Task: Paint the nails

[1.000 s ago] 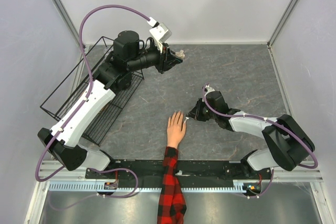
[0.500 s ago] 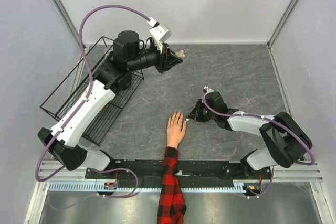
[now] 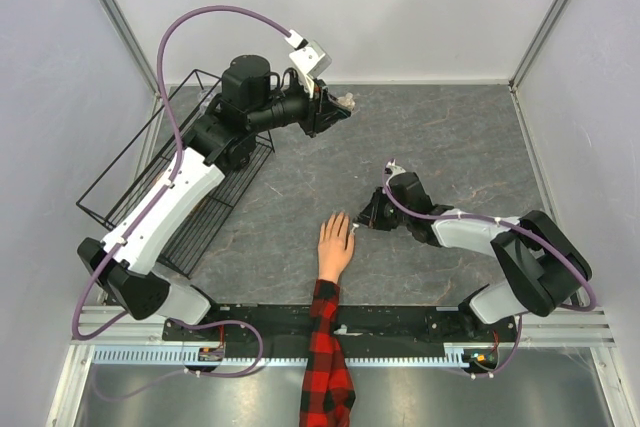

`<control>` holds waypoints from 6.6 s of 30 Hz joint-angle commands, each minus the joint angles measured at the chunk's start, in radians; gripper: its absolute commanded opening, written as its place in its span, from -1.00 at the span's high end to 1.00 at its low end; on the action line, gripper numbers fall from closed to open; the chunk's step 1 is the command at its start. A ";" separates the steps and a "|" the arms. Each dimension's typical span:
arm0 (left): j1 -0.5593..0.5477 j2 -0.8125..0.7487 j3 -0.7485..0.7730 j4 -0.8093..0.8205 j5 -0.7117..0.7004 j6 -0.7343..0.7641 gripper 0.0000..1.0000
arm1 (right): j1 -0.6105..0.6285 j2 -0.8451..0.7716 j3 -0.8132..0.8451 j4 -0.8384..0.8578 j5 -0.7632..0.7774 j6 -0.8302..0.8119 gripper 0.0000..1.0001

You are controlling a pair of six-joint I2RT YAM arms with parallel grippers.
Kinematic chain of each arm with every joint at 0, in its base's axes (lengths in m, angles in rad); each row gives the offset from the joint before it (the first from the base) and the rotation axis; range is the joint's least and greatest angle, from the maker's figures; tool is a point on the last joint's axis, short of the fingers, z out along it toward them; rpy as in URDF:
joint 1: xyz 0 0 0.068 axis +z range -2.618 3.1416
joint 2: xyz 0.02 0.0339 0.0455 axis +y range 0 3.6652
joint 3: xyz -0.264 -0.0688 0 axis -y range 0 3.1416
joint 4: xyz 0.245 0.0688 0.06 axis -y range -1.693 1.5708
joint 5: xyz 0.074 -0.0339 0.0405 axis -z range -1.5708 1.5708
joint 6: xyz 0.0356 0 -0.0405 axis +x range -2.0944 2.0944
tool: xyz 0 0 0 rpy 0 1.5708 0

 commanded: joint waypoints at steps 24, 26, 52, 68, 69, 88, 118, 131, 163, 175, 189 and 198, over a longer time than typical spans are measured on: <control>0.005 -0.014 0.042 0.027 0.014 0.031 0.96 | -0.024 -0.102 0.015 -0.071 -0.008 -0.023 1.00; 0.005 -0.022 0.036 0.029 0.013 0.026 0.96 | -0.019 -0.102 0.011 -0.066 -0.008 -0.017 1.00; 0.005 -0.035 0.022 0.030 0.008 0.022 0.97 | -0.009 -0.013 0.021 -0.003 -0.026 -0.004 1.00; 0.006 -0.026 0.030 0.029 0.002 0.031 0.97 | -0.007 0.039 0.058 0.029 -0.035 -0.012 1.00; 0.006 -0.025 0.030 0.030 0.004 0.031 0.96 | -0.007 0.038 0.061 0.031 -0.037 -0.011 1.00; 0.022 -0.014 0.050 0.024 0.025 0.042 0.96 | -0.006 0.003 0.104 -0.081 0.003 -0.046 1.00; 0.022 -0.063 -0.005 0.053 0.019 0.017 0.96 | 0.019 -0.014 0.066 -0.089 0.017 -0.034 1.00; 0.022 -0.062 -0.008 0.053 0.010 0.020 0.97 | 0.019 0.021 0.095 -0.089 0.027 -0.044 1.00; 0.051 -0.083 -0.022 0.048 0.034 0.025 0.97 | 0.021 0.035 0.136 -0.147 0.066 -0.046 1.00; 0.051 -0.095 -0.024 0.048 0.034 0.016 0.97 | 0.019 -0.011 0.126 -0.152 0.083 -0.047 1.00; 0.051 -0.108 -0.034 0.079 0.057 0.026 0.97 | -0.047 -0.229 0.259 -0.443 0.116 -0.187 1.00; 0.051 -0.187 -0.116 0.147 0.207 -0.032 0.96 | -0.174 -0.378 0.546 -0.633 0.057 -0.322 1.00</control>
